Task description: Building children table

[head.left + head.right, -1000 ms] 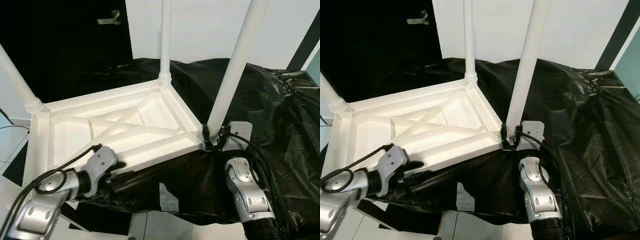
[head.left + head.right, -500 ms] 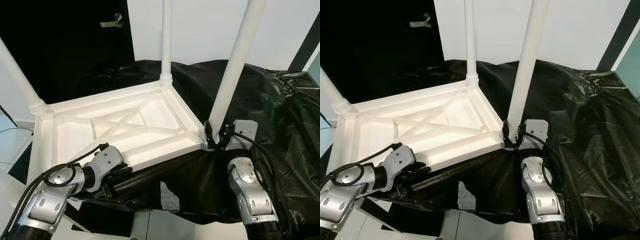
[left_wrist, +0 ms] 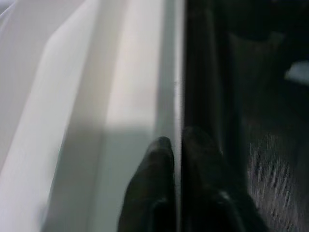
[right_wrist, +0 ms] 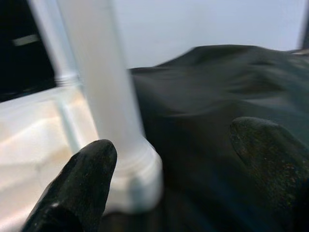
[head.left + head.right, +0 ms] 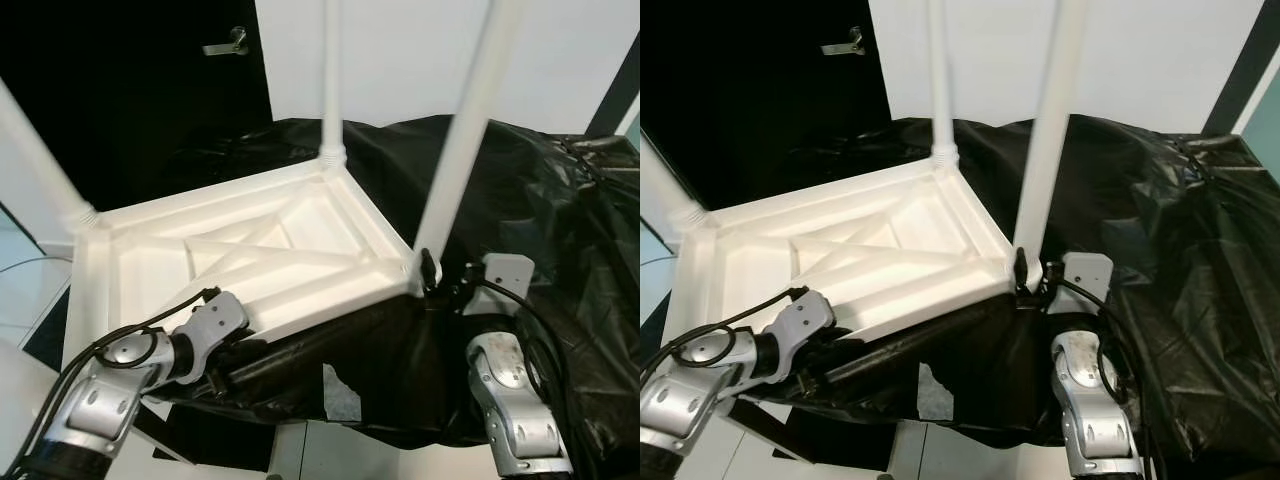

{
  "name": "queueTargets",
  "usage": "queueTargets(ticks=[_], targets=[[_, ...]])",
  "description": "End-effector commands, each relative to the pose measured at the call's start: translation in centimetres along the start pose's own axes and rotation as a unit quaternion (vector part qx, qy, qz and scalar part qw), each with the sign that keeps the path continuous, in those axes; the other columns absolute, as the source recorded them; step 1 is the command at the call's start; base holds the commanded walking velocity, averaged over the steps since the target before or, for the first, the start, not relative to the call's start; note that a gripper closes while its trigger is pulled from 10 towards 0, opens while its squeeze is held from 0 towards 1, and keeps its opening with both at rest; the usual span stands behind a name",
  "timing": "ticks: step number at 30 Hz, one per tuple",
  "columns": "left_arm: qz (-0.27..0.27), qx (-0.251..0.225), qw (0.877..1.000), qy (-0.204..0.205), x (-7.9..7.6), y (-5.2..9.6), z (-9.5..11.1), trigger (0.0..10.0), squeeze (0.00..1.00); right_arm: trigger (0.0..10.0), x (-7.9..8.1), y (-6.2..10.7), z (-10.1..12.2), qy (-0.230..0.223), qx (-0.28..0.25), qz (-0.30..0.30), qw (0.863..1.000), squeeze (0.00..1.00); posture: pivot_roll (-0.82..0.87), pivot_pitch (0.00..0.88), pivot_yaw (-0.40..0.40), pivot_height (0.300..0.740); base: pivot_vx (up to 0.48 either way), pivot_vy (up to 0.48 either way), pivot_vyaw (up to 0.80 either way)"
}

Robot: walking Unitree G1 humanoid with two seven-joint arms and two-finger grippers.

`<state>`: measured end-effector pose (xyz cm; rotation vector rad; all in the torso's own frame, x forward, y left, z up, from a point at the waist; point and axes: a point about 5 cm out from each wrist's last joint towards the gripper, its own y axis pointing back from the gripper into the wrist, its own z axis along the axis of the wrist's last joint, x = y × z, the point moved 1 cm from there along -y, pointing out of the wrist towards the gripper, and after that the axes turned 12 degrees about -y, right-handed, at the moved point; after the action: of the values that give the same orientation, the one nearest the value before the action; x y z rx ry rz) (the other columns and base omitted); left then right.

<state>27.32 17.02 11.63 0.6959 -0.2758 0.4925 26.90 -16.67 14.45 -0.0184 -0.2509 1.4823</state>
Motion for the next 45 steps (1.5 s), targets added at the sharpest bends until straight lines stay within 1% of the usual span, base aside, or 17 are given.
queueTargets(ticks=[1,6,7,8,9,12,13,14,15,19,20,27,28,38,41,42,45], targets=[[0.047,-0.006,0.999,-0.019,1.4,0.3,0.8,0.0,0.00,10.0,0.0,0.1,0.3,-0.003,-0.005,-0.005,1.000,0.00,0.03,0.000,0.062,0.740,0.000,0.000,0.00],[0.036,-0.054,0.997,-0.042,2.0,-1.9,3.6,0.0,0.00,10.0,0.2,-0.1,0.3,-0.004,-0.006,-0.007,1.000,0.00,0.02,0.000,0.073,0.740,0.000,0.000,0.00],[0.030,-0.066,0.996,-0.053,1.9,-2.9,4.7,4.0,0.00,10.0,0.5,-0.1,0.2,-0.004,-0.005,-0.004,1.000,0.00,0.02,0.000,0.074,0.740,0.000,0.000,0.00],[0.030,-0.066,0.996,-0.053,1.9,-2.9,4.7,4.0,0.00,10.0,0.5,-0.1,0.2,-0.004,-0.005,-0.004,1.000,0.00,0.02,0.000,0.074,0.740,0.000,0.000,0.00],[0.025,-0.073,0.995,-0.066,1.7,-3.7,5.5,10.0,0.00,10.0,0.7,-0.2,0.2,-0.007,-0.004,-0.002,1.000,0.00,0.02,0.000,0.074,0.740,0.000,0.000,0.00],[0.022,-0.094,0.993,-0.062,1.2,-5.4,7.1,10.0,0.00,10.0,1.2,-0.3,0.0,-0.010,0.000,0.001,1.000,0.00,0.02,0.000,0.075,0.740,0.000,0.000,0.00],[0.021,-0.102,0.993,-0.061,1.0,-5.9,7.7,10.0,0.53,10.0,1.4,-0.4,-0.1,-0.011,0.003,0.001,1.000,0.00,0.02,0.000,0.075,0.740,0.000,0.000,0.00],[0.021,-0.102,0.993,-0.061,1.0,-5.9,7.7,10.0,0.53,10.0,1.4,-0.4,-0.1,-0.011,0.003,0.001,1.000,0.00,0.02,0.000,0.075,0.740,0.000,0.000,0.00],[0.028,-0.114,0.991,-0.058,0.8,-6.4,8.3,10.0,1.00,10.0,1.5,-0.4,-0.1,-0.013,0.004,0.002,1.000,0.00,0.02,0.000,0.077,0.740,0.000,0.000,0.00],[0.051,-0.137,0.988,-0.059,0.8,-6.8,9.3,10.0,1.00,10.0,1.7,-0.6,-0.2,-0.013,0.006,0.005,1.000,0.00,0.03,0.000,0.078,0.740,0.000,0.000,0.00],[0.056,-0.154,0.985,-0.054,0.7,-6.7,9.8,10.0,0.00,10.0,1.8,-0.7,-0.2,-0.014,0.007,0.005,1.000,0.00,0.03,0.000,0.076,0.740,0.000,0.000,0.00],[0.059,-0.259,0.964,0.027,0.0,-4.5,11.9,10.0,0.00,10.0,2.5,-1.9,-0.5,-0.010,0.015,0.027,0.999,0.00,0.06,0.000,0.058,0.740,0.000,0.000,0.00],[0.040,-0.290,0.954,0.064,-1.1,-3.0,12.2,10.0,0.00,10.0,3.0,-2.8,-0.7,-0.004,0.022,0.050,0.999,0.00,0.08,0.000,0.044,0.740,0.000,0.000,0.00],[0.037,-0.267,0.959,0.091,-3.3,0.4,9.6,10.0,0.00,10.0,3.6,-5.0,-1.2,0.004,0.042,0.086,0.995,0.00,0.12,0.000,0.004,0.740,0.000,0.000,0.00],[0.041,-0.255,0.960,0.108,-3.7,1.5,8.6,10.0,0.00,10.0,4.2,-5.9,-2.0,-0.003,0.071,0.122,0.990,0.00,0.14,0.000,0.003,0.740,0.000,0.000,0.00],[0.032,-0.243,0.962,0.120,-4.3,2.6,7.7,10.0,0.00,10.0,5.1,-6.5,-2.4,0.004,0.094,0.183,0.979,0.00,0.15,0.000,0.000,0.740,0.000,0.000,0.00],[0.026,-0.239,0.963,0.124,-4.6,3.0,7.5,10.0,0.00,10.0,5.4,-6.6,-2.4,0.008,0.097,0.204,0.974,0.00,0.15,0.000,0.000,0.740,0.000,0.000,0.00]])
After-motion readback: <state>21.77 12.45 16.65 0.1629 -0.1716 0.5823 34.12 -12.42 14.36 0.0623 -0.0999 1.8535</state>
